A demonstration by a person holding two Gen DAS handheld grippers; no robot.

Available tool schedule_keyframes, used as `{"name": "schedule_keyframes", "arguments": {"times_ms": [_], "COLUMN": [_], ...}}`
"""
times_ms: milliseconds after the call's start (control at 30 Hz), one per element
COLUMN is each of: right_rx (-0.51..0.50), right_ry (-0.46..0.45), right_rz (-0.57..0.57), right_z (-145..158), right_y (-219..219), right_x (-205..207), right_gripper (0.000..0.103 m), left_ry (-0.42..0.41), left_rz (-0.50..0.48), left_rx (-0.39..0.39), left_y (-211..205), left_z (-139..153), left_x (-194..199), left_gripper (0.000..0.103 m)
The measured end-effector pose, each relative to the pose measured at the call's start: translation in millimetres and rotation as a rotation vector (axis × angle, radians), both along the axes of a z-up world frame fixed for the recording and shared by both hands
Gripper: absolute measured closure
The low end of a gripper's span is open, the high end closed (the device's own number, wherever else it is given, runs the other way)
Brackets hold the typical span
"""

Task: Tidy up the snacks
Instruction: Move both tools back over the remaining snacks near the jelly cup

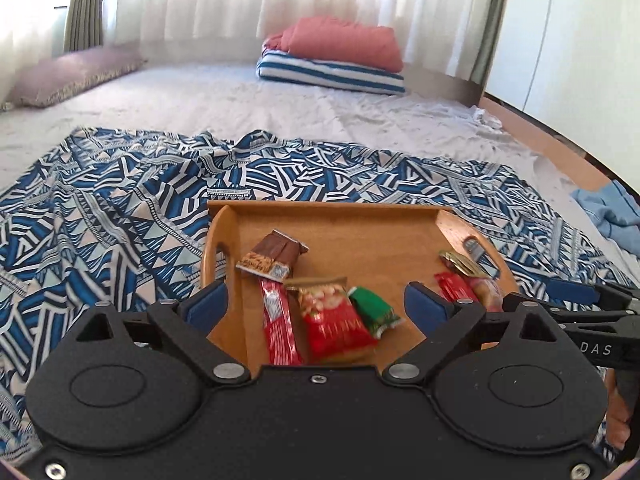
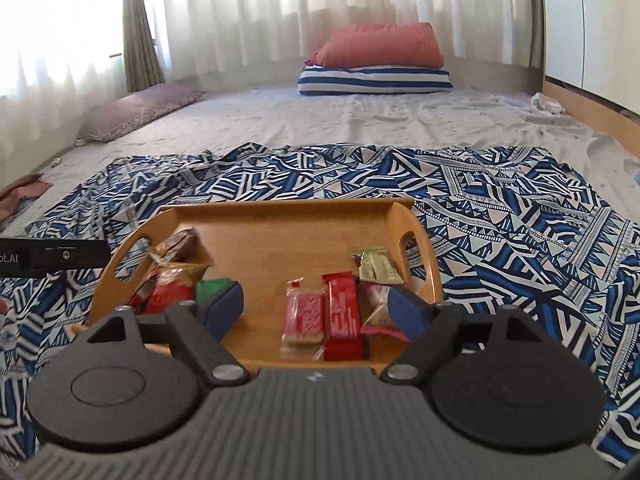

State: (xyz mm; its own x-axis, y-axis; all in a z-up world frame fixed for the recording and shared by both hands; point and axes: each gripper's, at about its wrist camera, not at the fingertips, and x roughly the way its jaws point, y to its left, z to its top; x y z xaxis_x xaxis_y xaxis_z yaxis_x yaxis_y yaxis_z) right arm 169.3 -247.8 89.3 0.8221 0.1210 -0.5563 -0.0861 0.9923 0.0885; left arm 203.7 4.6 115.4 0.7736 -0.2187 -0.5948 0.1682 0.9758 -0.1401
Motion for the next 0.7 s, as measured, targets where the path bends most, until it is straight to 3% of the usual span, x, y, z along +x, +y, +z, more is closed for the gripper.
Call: {"name": "schedule_keyframes", "arguments": {"times_ms": [267,567,700], "right_rx": [-0.030,-0.121,-0.166], "right_ry": [-0.049,-0.031,-0.060], "right_rz": [0.023,0.048,0.027], "right_z": [0.7,-34.2,-51.9], "right_y": [5.0,7.7,8.4], "right_x": [-53.6,-99.0,-111.4], "right_gripper": [0.004,0.001,0.000], "left_ry": [-0.041,-0.017,-0.085], "left_rz": [-0.015,-0.028,0.000], "left_rx": [-0.006,0.019,0.061], "left_y": [2.2,-8.6,-16.9], "left_z": [-2.0,-42.1,-58.7], "left_x": [-67.8,-121.7,-135.5], "left_gripper": [0.007,0.007,0.006]}}
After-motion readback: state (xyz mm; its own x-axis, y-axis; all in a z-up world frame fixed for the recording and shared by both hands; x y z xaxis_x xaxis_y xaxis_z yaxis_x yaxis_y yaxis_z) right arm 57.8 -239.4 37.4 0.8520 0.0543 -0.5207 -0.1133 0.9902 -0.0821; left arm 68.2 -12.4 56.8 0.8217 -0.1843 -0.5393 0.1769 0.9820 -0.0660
